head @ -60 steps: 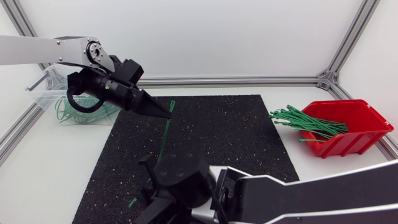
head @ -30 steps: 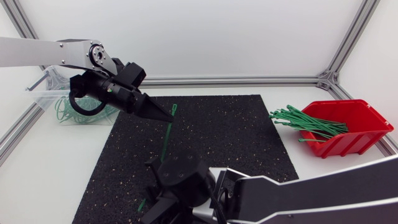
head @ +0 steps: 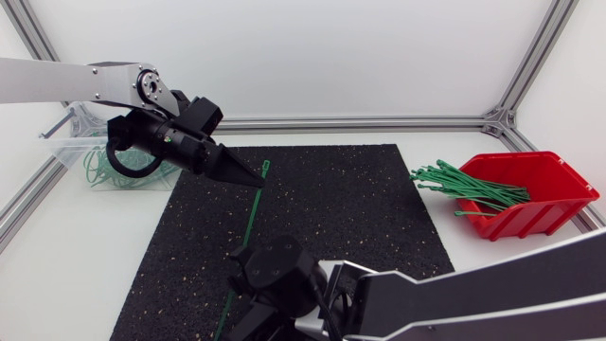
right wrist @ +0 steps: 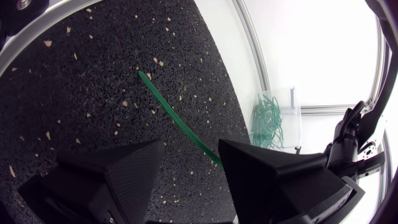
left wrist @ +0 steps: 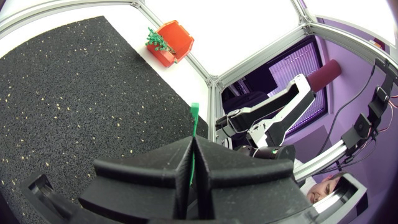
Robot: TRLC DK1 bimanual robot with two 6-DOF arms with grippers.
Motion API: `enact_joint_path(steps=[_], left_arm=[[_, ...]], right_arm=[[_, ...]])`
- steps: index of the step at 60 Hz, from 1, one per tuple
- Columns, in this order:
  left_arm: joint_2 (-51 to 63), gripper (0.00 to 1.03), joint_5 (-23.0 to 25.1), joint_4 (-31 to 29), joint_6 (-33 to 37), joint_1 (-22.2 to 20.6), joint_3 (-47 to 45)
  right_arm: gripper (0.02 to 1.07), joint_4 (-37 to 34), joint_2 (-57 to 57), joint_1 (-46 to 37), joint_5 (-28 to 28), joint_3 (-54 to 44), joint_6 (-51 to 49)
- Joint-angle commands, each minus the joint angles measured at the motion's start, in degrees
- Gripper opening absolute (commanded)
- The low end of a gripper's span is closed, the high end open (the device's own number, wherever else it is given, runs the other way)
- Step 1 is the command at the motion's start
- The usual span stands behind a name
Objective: Take a green cable tie from the red box, thread the tail through the head to close it, then place it in the transparent bin on the left.
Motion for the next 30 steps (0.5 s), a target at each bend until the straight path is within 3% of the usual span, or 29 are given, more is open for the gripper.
enact_joint_path(steps=[1, 10, 30], left_arm=[[0.21, 0.03, 0.07, -0.27, 1.5, -0.49, -0.48], [0.3, 0.03, 0.07, -0.27, 1.5, -0.49, -0.39], [1.27, 0.03, -0.19, -0.36, 1.41, -0.49, 0.93]], right_arm=[[0.62, 1.47, 1.34, 0.51, 0.93, -1.56, -3.4], [0.46, 2.26, 1.43, 1.13, 1.64, -1.56, -5.78], [0.44, 6.66, 3.19, 3.77, 3.84, -2.44, -16.94]])
